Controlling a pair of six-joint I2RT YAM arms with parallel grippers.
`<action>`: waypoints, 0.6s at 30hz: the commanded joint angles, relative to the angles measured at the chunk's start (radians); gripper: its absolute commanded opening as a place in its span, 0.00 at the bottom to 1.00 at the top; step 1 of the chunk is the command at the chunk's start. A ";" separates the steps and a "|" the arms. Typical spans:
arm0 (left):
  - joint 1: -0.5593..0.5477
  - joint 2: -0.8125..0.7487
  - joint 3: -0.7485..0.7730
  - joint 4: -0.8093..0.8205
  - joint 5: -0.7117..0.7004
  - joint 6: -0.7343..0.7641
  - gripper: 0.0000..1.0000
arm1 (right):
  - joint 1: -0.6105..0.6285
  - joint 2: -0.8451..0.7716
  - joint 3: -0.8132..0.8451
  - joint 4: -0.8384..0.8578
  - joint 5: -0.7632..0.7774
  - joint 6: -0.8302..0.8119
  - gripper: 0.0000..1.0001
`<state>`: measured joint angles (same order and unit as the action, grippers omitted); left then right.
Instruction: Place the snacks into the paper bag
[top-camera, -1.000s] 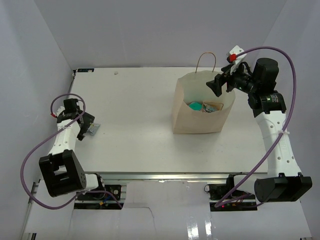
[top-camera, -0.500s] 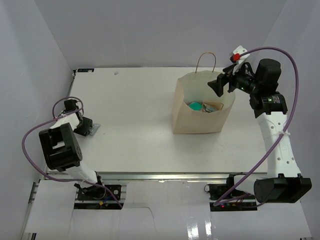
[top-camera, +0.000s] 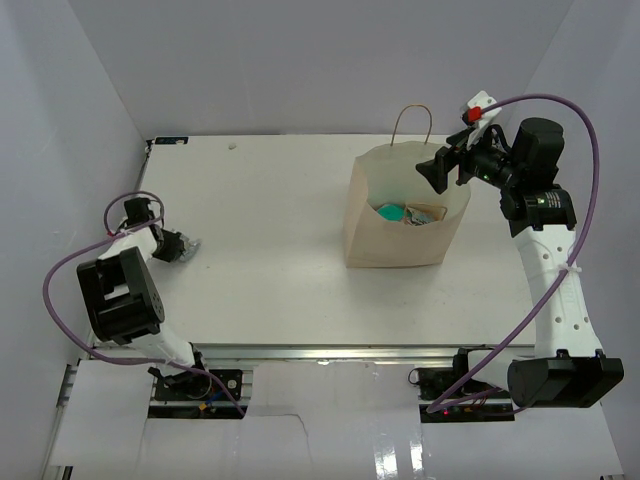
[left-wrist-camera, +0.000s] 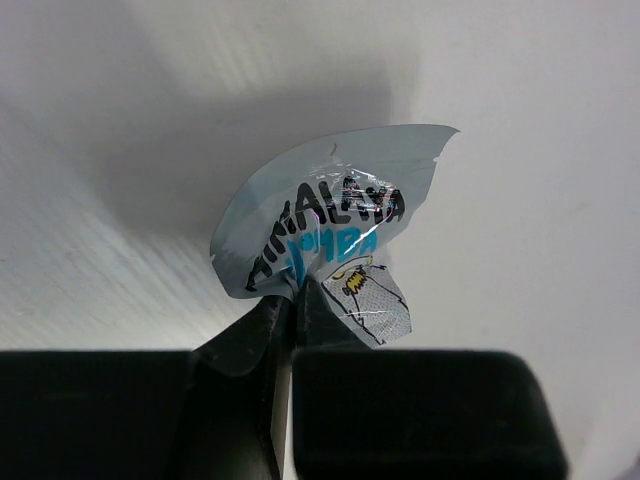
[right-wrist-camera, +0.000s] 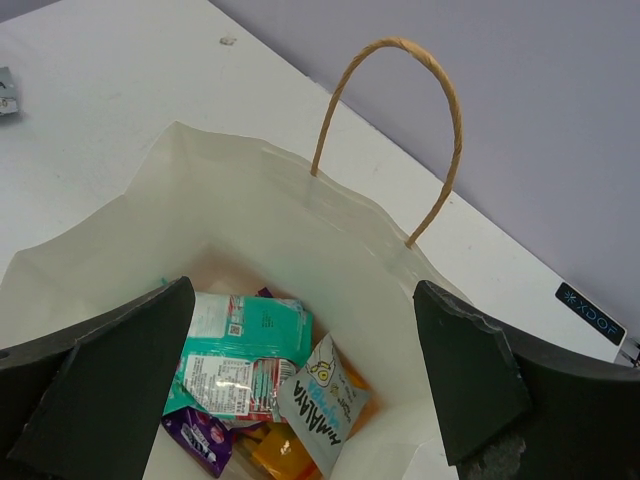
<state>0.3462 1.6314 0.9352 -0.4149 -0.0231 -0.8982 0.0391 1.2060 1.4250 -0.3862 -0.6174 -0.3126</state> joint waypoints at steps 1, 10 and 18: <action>0.002 -0.100 0.004 0.102 0.173 0.004 0.09 | -0.005 0.003 0.049 0.036 -0.025 0.023 0.96; -0.238 -0.151 0.104 0.577 0.598 -0.099 0.04 | -0.005 0.035 0.083 0.035 -0.027 0.036 0.96; -0.688 0.039 0.554 0.585 0.753 0.059 0.01 | -0.028 0.035 0.051 0.038 -0.005 0.062 0.96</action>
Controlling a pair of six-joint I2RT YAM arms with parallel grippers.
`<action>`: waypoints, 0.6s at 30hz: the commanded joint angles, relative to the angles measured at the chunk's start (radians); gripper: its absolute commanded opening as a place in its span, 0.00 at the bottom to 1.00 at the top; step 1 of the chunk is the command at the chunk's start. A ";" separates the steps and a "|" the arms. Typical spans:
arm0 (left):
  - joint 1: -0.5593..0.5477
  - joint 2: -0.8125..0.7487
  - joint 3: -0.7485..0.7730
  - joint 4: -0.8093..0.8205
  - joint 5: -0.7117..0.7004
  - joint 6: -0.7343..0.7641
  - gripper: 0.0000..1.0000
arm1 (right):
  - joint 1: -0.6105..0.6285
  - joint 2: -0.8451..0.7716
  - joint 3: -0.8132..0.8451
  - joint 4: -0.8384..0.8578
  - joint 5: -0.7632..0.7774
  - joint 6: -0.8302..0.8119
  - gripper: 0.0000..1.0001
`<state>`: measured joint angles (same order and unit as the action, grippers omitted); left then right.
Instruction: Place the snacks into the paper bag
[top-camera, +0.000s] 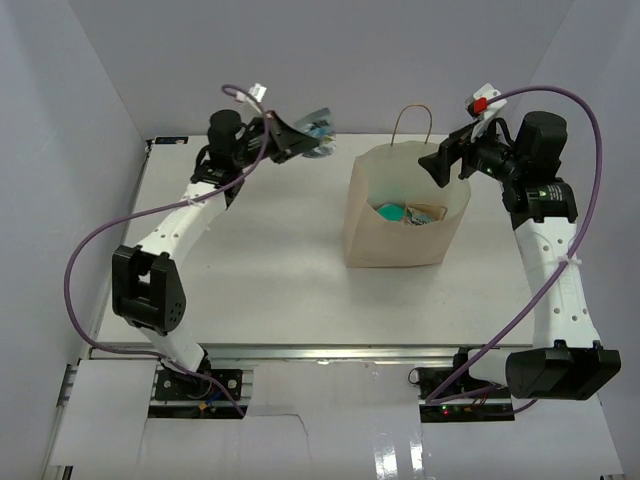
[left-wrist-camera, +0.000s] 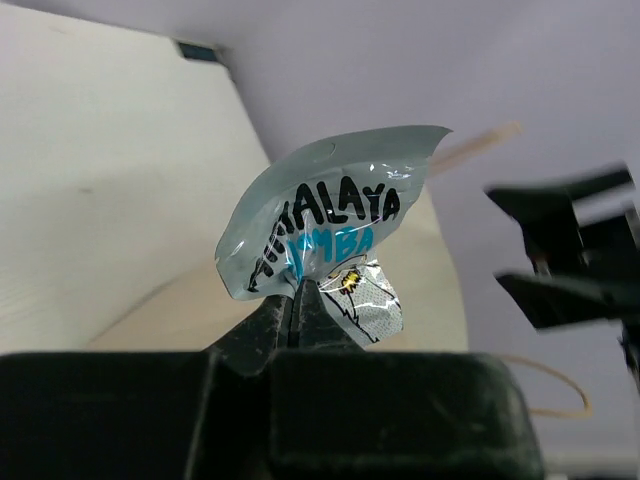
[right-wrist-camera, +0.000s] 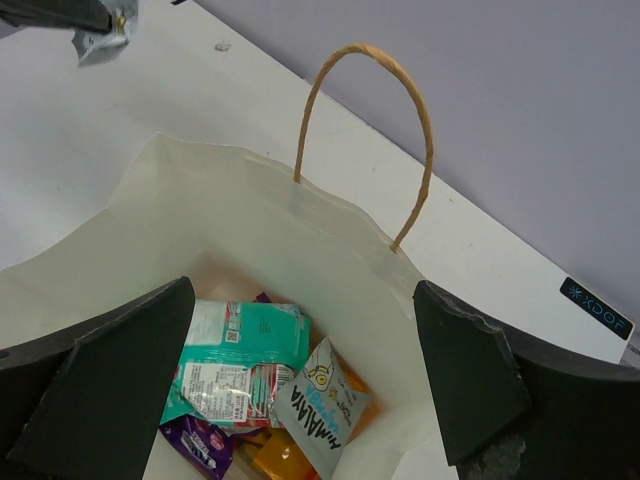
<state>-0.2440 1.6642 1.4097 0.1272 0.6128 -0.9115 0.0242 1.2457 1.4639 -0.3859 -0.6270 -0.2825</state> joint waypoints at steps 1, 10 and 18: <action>-0.150 0.032 0.140 0.032 0.117 0.100 0.01 | -0.058 -0.003 0.007 0.036 0.001 0.051 0.96; -0.336 0.141 0.377 -0.153 0.048 0.270 0.02 | -0.121 -0.035 -0.016 0.033 0.009 0.077 0.96; -0.411 0.204 0.482 -0.290 -0.011 0.367 0.38 | -0.142 -0.055 -0.039 0.030 0.015 0.092 0.96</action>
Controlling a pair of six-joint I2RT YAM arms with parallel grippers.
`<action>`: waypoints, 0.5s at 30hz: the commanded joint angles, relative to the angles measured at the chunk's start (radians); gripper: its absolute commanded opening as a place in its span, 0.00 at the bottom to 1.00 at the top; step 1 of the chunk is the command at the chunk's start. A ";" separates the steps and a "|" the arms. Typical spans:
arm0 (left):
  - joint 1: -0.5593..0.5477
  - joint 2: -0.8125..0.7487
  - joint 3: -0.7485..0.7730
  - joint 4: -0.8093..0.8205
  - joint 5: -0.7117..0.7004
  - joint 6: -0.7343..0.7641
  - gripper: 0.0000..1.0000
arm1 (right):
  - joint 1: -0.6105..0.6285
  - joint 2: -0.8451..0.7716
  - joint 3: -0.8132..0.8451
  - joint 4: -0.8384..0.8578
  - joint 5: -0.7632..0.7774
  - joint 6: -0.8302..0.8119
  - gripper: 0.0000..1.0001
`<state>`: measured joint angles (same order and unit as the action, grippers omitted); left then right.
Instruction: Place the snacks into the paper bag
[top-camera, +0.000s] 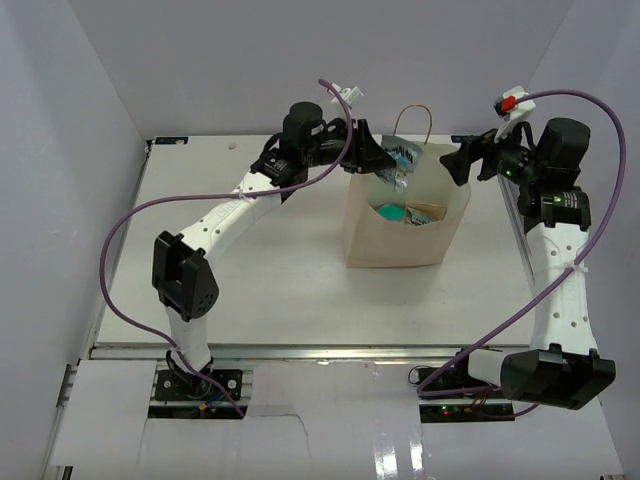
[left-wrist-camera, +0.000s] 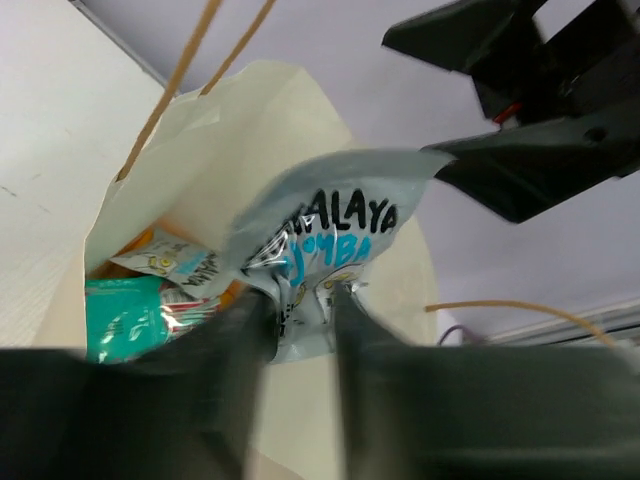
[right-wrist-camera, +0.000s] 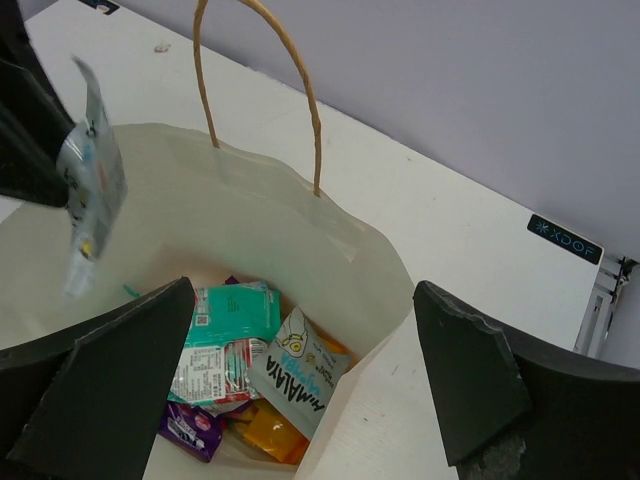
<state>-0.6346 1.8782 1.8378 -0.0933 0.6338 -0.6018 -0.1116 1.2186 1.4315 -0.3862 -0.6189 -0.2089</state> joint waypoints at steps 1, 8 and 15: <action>-0.030 -0.010 0.064 -0.083 -0.042 0.066 0.54 | -0.008 -0.030 -0.006 0.027 0.008 0.019 0.96; -0.034 -0.036 0.201 -0.102 -0.111 0.122 0.75 | -0.008 -0.025 0.006 0.001 0.060 0.046 0.96; 0.013 -0.201 0.131 -0.121 -0.316 0.253 0.96 | -0.026 -0.028 0.026 -0.019 0.247 0.115 0.98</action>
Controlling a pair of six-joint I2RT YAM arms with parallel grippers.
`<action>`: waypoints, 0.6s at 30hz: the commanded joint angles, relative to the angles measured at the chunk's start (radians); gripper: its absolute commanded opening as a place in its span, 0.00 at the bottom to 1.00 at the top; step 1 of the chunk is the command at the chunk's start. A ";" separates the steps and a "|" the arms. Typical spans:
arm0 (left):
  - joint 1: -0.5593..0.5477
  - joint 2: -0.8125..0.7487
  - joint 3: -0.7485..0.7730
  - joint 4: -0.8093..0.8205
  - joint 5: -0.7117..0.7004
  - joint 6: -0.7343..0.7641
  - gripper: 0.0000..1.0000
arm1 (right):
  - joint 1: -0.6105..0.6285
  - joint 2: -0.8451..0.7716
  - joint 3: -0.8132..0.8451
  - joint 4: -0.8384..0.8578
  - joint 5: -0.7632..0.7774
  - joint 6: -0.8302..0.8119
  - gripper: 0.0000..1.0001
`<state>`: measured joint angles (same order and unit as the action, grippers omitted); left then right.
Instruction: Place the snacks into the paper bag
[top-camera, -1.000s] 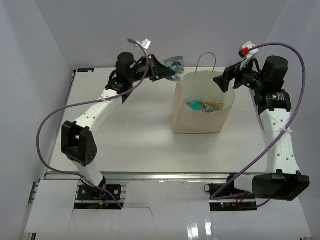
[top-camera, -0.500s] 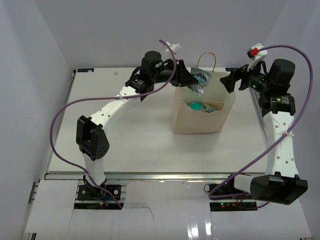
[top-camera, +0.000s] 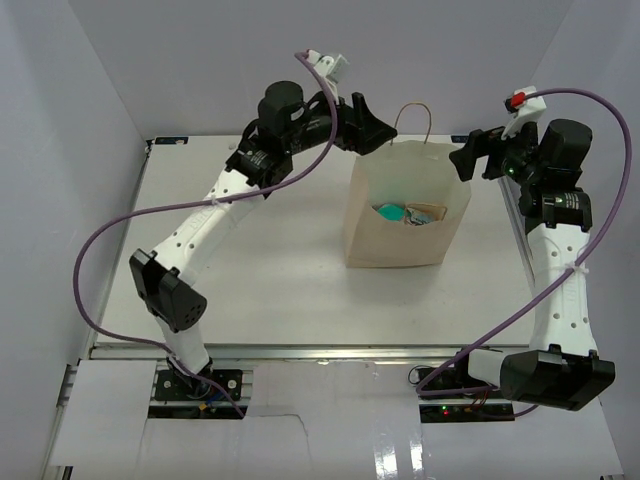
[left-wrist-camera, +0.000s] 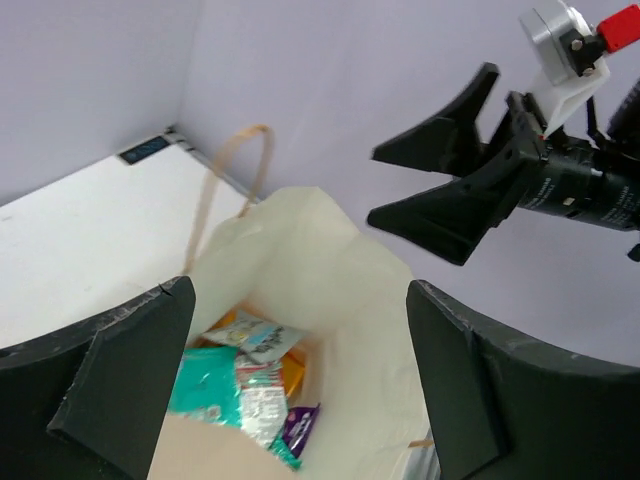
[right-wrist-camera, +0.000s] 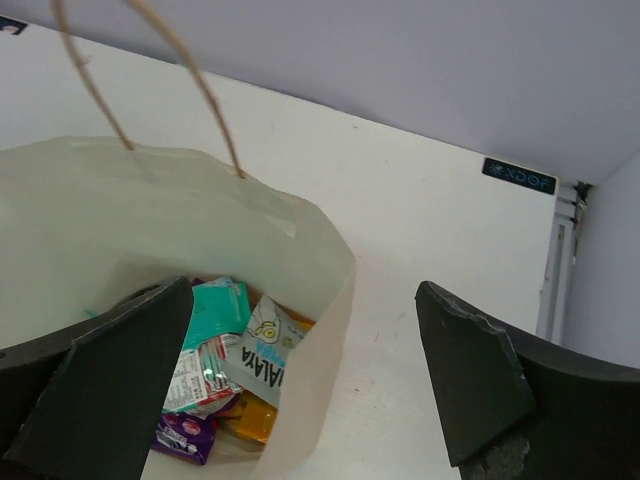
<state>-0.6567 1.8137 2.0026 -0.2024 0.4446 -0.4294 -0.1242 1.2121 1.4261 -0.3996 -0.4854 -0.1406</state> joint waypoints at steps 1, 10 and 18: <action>0.049 -0.169 -0.112 -0.014 -0.168 0.090 0.98 | -0.017 -0.020 0.036 -0.013 0.160 0.047 0.98; 0.238 -0.474 -0.490 -0.107 -0.428 0.121 0.98 | -0.029 -0.045 0.079 -0.122 0.427 0.009 0.90; 0.253 -0.479 -0.516 -0.126 -0.380 0.080 0.98 | -0.029 -0.085 0.043 -0.133 0.539 -0.027 0.90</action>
<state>-0.4023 1.3472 1.4967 -0.3080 0.0559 -0.3344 -0.1497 1.1534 1.4658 -0.5304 -0.0223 -0.1459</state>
